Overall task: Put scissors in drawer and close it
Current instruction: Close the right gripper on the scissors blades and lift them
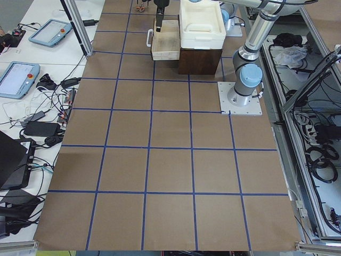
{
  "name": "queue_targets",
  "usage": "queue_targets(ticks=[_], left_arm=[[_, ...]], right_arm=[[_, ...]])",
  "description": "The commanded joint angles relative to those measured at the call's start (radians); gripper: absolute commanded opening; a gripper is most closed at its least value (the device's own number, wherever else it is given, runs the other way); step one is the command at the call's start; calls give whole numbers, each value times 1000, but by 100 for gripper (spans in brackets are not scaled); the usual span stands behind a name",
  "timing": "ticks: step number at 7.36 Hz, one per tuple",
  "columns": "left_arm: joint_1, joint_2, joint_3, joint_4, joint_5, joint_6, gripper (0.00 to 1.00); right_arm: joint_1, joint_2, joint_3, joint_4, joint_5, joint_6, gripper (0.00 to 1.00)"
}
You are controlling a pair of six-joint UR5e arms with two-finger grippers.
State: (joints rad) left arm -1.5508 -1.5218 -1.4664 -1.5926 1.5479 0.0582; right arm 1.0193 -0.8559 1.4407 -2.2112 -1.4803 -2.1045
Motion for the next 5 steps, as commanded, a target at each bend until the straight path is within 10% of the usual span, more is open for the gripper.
queue_targets(ticks=[1,4,5], left_arm=[[0,-4,0,0,1,0,100],[0,0,0,-1,1,2,100],[0,-1,-2,0,1,3,100]], right_arm=[[2,1,1,5,0,-5,92],[7,1,0,7,-8,-32,60],[7,0,0,-1,-15,-40,12]])
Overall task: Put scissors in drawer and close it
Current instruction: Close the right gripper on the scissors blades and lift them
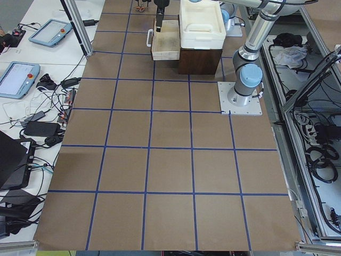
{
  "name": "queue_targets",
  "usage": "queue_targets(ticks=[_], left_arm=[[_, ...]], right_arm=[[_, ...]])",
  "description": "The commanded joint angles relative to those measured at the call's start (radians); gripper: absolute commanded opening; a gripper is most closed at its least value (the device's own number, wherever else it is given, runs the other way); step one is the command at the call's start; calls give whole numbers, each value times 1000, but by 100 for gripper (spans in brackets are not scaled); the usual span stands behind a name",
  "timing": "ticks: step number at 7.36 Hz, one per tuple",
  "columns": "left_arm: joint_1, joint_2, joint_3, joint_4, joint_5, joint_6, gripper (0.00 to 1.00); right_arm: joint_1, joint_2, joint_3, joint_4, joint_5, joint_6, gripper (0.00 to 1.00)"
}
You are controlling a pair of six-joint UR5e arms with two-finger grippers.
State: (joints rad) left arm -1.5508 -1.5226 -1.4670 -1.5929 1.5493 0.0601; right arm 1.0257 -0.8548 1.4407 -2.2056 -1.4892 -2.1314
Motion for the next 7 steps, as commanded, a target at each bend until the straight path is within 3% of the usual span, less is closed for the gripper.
queue_targets(ticks=[1,5,7], left_arm=[[0,2,-1,1,0,1,100],[2,2,-1,1,0,4,100],[2,-1,-1,2,-21,-2,100]], right_arm=[[2,-3,-2,-8,-19,-51,0],[17,-79,0,24,-20,-84,0],[48,-168,0,131,-37,-82,0]])
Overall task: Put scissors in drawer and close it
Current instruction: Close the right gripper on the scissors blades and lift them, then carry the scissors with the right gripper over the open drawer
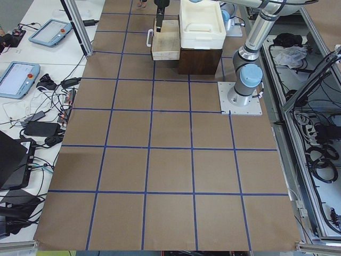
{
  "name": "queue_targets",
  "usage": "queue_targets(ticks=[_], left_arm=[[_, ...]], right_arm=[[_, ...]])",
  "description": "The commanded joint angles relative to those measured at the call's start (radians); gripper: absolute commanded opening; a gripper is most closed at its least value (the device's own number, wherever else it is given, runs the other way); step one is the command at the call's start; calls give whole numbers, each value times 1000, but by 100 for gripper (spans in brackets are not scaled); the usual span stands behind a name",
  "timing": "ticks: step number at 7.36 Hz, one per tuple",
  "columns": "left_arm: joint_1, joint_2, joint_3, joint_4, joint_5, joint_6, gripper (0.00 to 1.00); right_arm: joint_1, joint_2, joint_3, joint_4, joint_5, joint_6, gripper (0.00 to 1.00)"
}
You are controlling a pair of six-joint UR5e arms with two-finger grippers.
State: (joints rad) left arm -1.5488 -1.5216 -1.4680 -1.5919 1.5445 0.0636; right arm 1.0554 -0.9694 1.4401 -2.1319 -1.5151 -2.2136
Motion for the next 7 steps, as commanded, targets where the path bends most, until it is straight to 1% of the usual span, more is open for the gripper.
queue_targets(ticks=[1,2,3,5,6,7], left_arm=[[-1,0,0,3,-17,-5,100],[-1,1,0,3,-18,-5,100],[-1,6,0,3,-18,-2,100],[1,8,0,3,-20,1,100],[4,8,0,4,-20,2,100],[1,8,-2,3,-20,2,100]], right_arm=[[46,-92,0,85,-22,5,0],[84,-138,2,130,-31,15,0],[148,-181,3,165,-39,17,0],[268,-254,5,257,-59,122,0],[332,-273,6,276,-62,144,0],[397,-297,6,302,-57,213,0]])
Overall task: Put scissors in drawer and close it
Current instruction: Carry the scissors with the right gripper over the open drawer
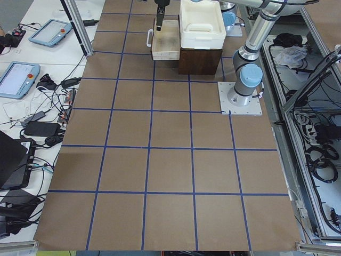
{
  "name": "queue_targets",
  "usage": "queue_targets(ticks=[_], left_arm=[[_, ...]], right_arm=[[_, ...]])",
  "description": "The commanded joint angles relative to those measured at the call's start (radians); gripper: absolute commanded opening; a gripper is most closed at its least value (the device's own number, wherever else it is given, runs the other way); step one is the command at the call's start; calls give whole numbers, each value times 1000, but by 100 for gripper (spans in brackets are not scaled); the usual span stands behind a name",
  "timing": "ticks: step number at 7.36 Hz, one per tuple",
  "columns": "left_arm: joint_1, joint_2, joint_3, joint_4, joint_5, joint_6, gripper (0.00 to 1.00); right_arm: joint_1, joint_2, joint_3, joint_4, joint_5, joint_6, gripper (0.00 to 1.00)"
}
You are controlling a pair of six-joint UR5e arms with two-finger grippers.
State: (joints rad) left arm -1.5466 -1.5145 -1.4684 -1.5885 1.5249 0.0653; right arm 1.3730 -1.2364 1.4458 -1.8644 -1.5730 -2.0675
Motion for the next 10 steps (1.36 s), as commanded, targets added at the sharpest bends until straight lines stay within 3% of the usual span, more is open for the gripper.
queue_targets(ticks=[1,6,10], left_arm=[[0,5,-4,-1,0,1,100],[-1,10,-13,1,0,2,100],[5,13,-27,2,1,-4,100]], right_arm=[[150,-52,2,56,10,167,0],[456,-55,10,57,-1,572,0],[564,-52,51,54,24,702,0]])
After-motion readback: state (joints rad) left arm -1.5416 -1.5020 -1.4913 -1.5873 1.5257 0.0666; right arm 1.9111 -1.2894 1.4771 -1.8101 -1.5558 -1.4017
